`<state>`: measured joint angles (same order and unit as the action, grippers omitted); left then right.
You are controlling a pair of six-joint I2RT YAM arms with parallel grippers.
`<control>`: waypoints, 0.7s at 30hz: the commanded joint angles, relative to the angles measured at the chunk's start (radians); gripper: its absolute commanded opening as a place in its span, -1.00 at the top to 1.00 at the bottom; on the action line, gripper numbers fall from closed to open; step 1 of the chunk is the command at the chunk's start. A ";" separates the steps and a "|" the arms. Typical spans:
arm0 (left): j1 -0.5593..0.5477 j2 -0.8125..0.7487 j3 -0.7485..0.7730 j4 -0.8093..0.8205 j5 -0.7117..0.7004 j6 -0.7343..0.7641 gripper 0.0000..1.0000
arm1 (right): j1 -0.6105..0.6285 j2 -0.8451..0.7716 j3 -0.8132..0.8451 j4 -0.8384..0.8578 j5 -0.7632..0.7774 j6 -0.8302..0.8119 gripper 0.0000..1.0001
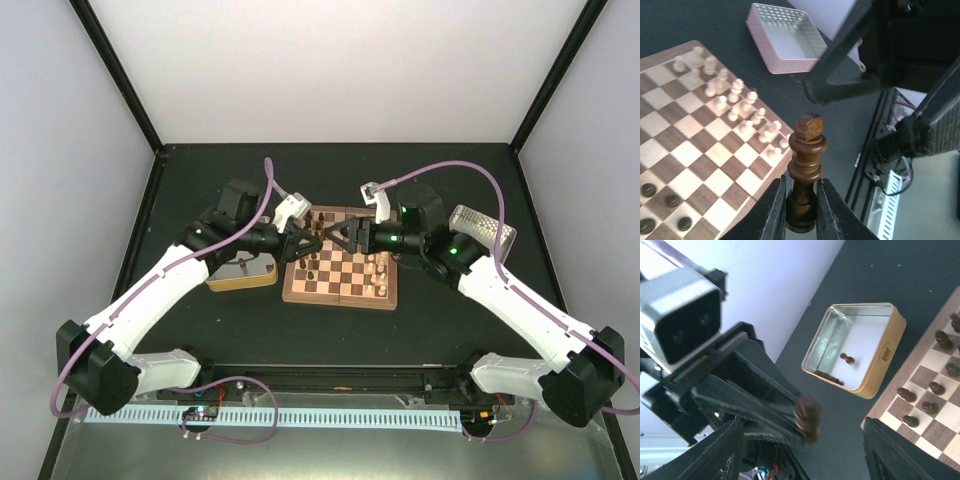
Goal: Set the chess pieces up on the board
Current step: Place the chess piece on the chessboard.
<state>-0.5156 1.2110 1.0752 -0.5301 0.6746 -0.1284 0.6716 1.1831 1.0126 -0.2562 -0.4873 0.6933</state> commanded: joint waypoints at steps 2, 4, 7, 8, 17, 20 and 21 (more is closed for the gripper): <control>-0.046 0.006 -0.006 0.048 0.131 0.081 0.97 | -0.005 0.011 0.053 -0.071 -0.083 -0.048 -0.26; -0.055 0.005 -0.007 0.048 0.131 0.085 0.97 | -0.006 0.013 0.058 -0.081 -0.101 -0.055 -0.15; -0.060 0.004 -0.006 0.048 0.133 0.088 0.97 | -0.004 0.025 0.057 -0.092 -0.158 -0.070 -0.06; -0.061 0.004 -0.006 0.047 0.136 0.091 0.97 | -0.005 0.031 0.054 -0.099 -0.173 -0.077 -0.03; -0.071 0.001 -0.003 0.029 0.132 0.106 0.93 | -0.006 0.061 0.047 -0.096 -0.239 -0.095 0.74; -0.071 0.000 0.007 0.011 0.107 0.091 0.53 | -0.004 0.053 0.043 -0.091 -0.191 -0.109 0.83; -0.071 -0.003 0.009 0.004 0.090 0.085 0.40 | -0.004 0.048 0.040 -0.089 -0.158 -0.119 0.83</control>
<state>-0.5785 1.2133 1.0611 -0.5259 0.7799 -0.0479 0.6697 1.2415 1.0523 -0.3519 -0.6807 0.6048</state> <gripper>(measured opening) 0.198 0.135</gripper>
